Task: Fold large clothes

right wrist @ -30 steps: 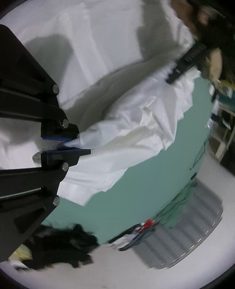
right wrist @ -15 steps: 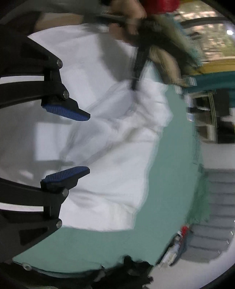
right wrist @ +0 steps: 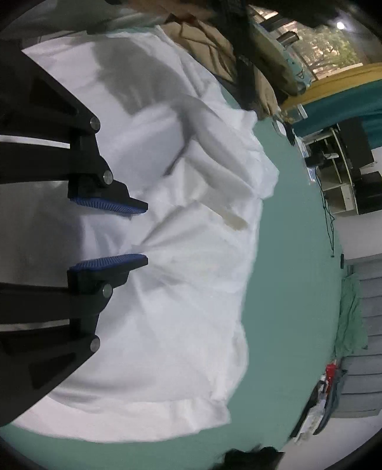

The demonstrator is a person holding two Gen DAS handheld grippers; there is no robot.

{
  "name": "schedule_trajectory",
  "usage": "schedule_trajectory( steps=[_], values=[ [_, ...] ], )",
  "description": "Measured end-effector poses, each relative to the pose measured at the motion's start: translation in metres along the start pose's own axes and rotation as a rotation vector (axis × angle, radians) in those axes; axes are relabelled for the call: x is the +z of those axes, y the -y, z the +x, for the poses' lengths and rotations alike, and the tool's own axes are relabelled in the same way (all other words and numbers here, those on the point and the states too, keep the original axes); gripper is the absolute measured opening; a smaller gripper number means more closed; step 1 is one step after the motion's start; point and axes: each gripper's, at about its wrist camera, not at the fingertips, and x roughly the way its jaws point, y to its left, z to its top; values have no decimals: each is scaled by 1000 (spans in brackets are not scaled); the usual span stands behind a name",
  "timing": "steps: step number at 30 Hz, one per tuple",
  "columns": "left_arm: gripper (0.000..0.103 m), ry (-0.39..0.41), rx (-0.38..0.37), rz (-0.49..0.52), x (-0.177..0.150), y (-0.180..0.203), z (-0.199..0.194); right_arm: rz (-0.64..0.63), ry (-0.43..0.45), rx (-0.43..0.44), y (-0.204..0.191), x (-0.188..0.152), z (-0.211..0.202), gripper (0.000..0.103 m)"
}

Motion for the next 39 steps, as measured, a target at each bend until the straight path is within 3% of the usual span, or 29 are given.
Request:
schedule_trajectory(
  steps=[7, 9, 14, 21, 27, 34, 36, 39],
  values=[
    [45, -134, 75, 19, -23, 4, 52, 27, 13, -78, 0, -8, -22, 30],
    [45, -119, 93, 46, -33, 7, 51, 46, 23, -101, 7, -9, -32, 32],
    [45, -97, 90, 4, -45, 2, 31, 85, 44, -127, 24, -15, -59, 58],
    [45, -56, 111, -28, -60, -14, -11, 174, 51, -174, 47, -30, -92, 59],
    [45, -38, 149, -62, -78, -53, -49, 264, 33, -223, 70, -61, -118, 60],
    [45, -73, 195, -107, -106, -110, -71, 378, -67, -308, 102, -109, -133, 60],
    [45, -80, 204, -102, -113, -120, -72, 408, -114, -306, 108, -122, -131, 60],
    [45, -84, 243, -98, -121, -139, -72, 440, -110, -290, 111, -127, -129, 60]
  ],
)
